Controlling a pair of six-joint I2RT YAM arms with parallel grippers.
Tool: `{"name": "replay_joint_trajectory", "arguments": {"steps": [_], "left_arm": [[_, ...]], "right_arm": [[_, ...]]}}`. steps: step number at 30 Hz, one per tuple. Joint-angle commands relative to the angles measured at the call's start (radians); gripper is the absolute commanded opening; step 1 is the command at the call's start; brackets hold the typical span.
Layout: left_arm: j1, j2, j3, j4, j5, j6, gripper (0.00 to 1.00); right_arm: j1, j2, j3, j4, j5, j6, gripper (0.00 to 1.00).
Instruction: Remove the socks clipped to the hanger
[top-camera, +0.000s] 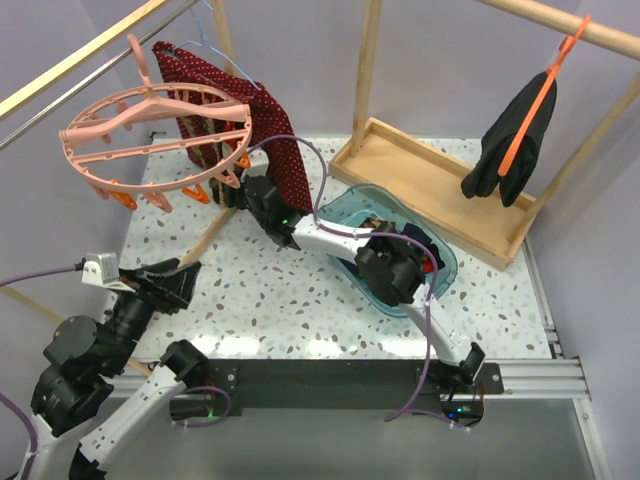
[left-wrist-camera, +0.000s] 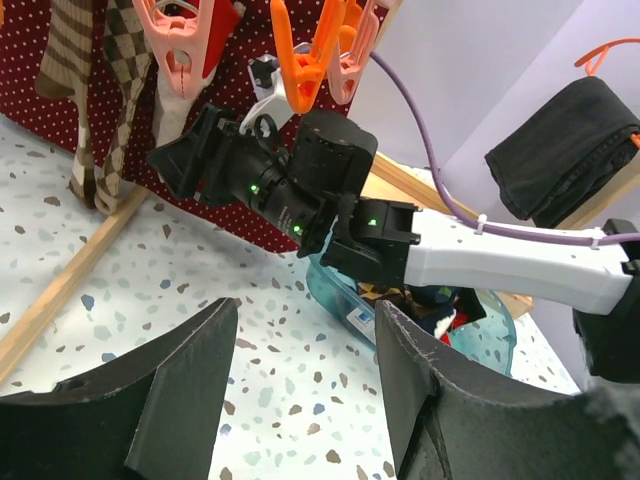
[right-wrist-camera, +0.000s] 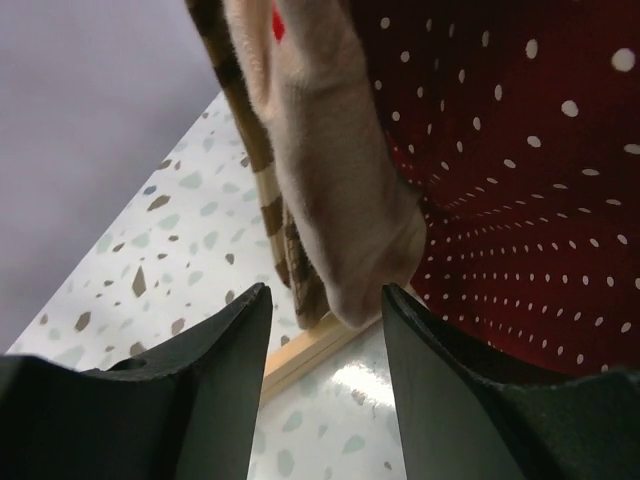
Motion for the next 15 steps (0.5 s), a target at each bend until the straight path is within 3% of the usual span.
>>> {"name": "replay_joint_trajectory", "arguments": {"steps": [1,4,12,15], "left_arm": [[0.0,-0.009,0.04,-0.022,-0.01,0.032,0.62],[0.0,-0.017,0.054,-0.042,-0.021,0.038,0.62],[-0.003,-0.018,0.081,-0.066,-0.035,0.035,0.63],[-0.005,-0.014,0.069,-0.059,-0.03,0.027,0.63]], "right_arm": [[0.004,0.051,0.094,0.006,0.12,-0.036,0.51],[0.004,0.074,0.135,0.0,0.104,-0.041,0.42],[0.006,0.089,0.168,-0.006,0.049,-0.045,0.02],[0.01,0.042,0.114,0.012,0.047,-0.045,0.0]]}}
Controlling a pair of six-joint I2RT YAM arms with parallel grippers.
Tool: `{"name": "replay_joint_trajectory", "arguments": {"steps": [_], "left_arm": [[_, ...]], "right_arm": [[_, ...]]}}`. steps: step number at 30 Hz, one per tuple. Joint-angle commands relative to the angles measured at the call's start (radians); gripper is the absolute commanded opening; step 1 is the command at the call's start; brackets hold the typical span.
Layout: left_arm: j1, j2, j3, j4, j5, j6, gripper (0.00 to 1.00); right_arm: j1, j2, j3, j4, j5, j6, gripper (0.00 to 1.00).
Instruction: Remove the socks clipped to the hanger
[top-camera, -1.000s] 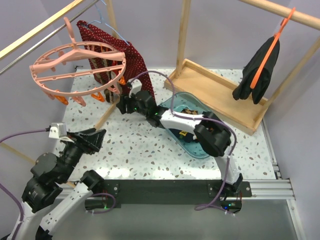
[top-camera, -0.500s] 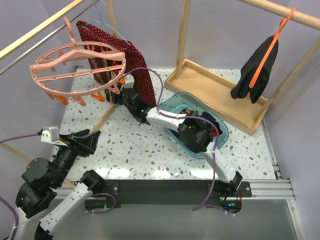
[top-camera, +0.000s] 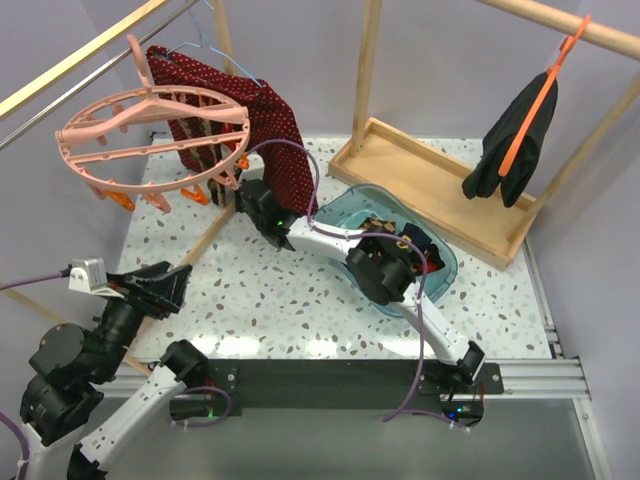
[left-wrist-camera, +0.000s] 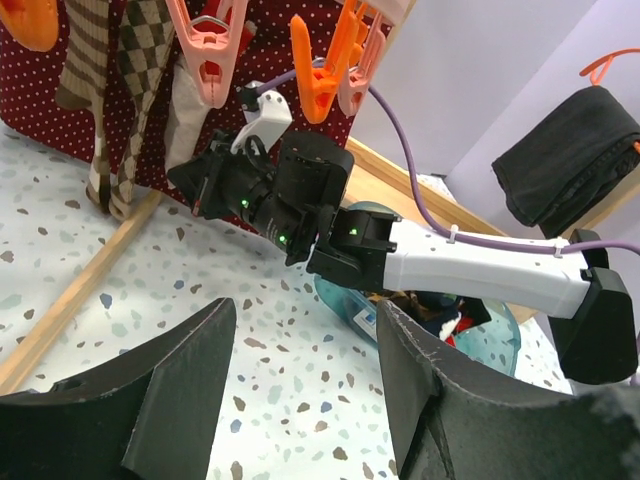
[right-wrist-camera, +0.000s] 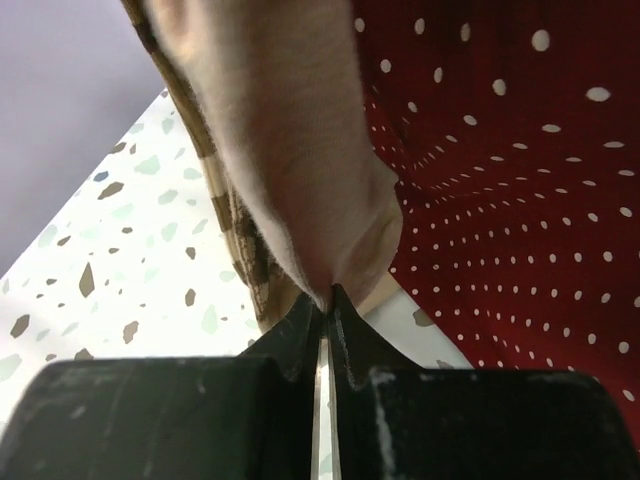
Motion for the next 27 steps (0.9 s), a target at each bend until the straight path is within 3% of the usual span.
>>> {"name": "replay_joint_trajectory", "arguments": {"steps": [1,9,14,27], "left_arm": [[-0.005,-0.001,0.005,0.0,-0.003,0.011,0.63],[-0.005,0.025,-0.01,0.017,0.019,-0.01,0.63],[-0.006,0.045,-0.021,0.02,0.048,-0.048,0.63],[-0.006,0.059,-0.038,0.037,0.126,-0.125,0.62]], "right_arm": [[0.01,-0.093,-0.046,0.049,-0.001,-0.005,0.0],[0.03,-0.301,-0.278,0.075,-0.06,0.016,0.0],[0.044,-0.423,-0.328,0.022,-0.149,0.021,0.0],[0.079,-0.733,-0.577,-0.081,-0.177,0.119,0.0]]}}
